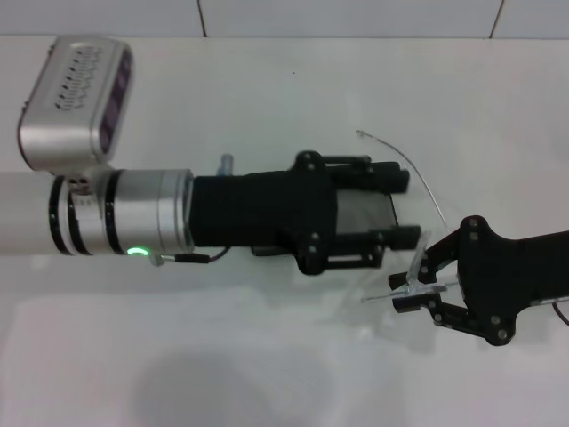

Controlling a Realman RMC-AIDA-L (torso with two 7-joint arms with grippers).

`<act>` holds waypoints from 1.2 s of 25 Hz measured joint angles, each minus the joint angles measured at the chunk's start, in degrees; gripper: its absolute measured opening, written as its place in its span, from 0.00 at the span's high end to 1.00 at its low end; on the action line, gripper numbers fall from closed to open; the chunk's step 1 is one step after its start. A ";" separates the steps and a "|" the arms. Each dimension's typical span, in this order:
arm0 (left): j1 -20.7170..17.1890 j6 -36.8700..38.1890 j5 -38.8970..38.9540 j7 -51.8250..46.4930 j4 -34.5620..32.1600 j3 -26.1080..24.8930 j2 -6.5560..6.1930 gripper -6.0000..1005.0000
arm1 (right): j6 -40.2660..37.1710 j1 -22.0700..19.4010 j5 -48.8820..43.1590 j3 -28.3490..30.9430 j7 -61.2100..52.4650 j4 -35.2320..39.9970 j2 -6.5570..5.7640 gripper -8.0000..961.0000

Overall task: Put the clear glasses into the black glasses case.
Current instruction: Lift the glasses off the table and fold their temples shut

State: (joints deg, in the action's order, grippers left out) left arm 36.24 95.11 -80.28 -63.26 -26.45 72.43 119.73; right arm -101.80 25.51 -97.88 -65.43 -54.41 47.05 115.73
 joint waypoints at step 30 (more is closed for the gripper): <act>-4.28 -0.23 4.09 -1.13 -2.23 -0.19 -2.15 0.42 | -10.06 -2.74 0.73 0.68 10.97 0.94 -0.23 0.87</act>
State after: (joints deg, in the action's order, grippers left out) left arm 31.95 94.88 -76.20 -64.38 -28.68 72.24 117.58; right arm -111.86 22.78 -97.14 -64.75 -43.45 47.99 115.49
